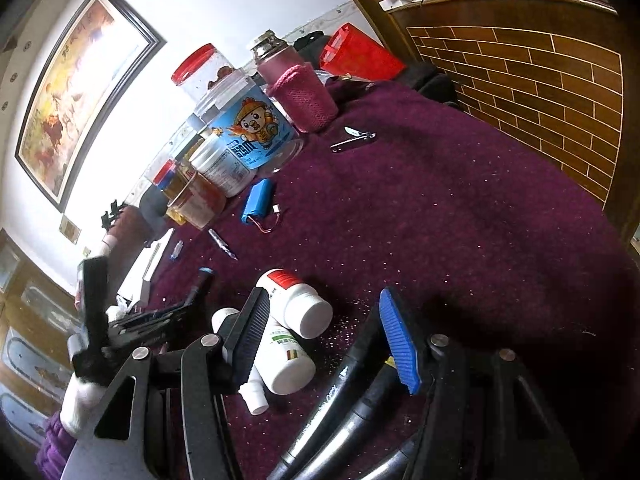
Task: Organize rigid objects
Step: 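Grasp the teal-capped black marker with left while right grasps the white spray bottle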
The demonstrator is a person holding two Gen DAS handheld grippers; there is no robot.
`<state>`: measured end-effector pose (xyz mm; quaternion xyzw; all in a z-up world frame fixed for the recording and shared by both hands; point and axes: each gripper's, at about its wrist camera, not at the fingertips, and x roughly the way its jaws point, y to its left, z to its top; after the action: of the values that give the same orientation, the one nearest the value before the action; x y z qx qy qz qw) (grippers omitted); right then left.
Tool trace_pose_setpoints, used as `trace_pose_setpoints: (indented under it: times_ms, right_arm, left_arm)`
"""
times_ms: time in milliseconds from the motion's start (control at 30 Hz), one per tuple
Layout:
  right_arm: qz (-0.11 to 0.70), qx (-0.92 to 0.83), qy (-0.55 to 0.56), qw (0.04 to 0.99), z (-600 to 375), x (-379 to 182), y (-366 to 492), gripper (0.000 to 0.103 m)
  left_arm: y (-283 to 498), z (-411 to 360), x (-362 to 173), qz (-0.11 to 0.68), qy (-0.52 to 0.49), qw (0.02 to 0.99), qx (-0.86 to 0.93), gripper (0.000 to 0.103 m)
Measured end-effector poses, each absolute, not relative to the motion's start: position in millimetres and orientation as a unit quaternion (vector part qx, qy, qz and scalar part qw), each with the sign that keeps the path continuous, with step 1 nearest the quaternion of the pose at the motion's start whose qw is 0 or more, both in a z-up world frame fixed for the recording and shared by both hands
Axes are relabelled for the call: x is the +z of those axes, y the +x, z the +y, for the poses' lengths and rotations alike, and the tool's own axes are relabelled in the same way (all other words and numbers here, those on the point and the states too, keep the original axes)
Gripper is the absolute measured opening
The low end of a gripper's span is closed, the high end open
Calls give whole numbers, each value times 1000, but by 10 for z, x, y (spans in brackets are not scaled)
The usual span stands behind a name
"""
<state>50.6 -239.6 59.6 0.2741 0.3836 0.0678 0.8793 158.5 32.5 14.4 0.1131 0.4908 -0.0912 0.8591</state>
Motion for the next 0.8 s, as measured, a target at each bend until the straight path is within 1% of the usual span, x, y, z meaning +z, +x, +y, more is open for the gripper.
trace_pose_setpoints:
  times_ms: [67,300,467,667,767,800]
  right_arm:
    - [385,63,272,880,-2401,593,507,52]
    - [391,61,268,878,-2403,581,514,52]
    - [392,60,268,878,-2393,572,519,52]
    - [393,47,255,882,-2396,556,517,52]
    - [390,32,242,888,-2395,559,512,52]
    - [389,30,240,889,-2391,558,514,52]
  left_arm:
    - [1450,260,126,485,131,860,-86,13]
    - [908,255,178,497,109,855,-98,12]
    - [552,212,183,526,56,839,-126,13]
    - [465,64,172,493,77,861,-100,12]
    - [418,191,261,487,52,864,-117,12]
    - [371,286,371,473,40,872,-119,12]
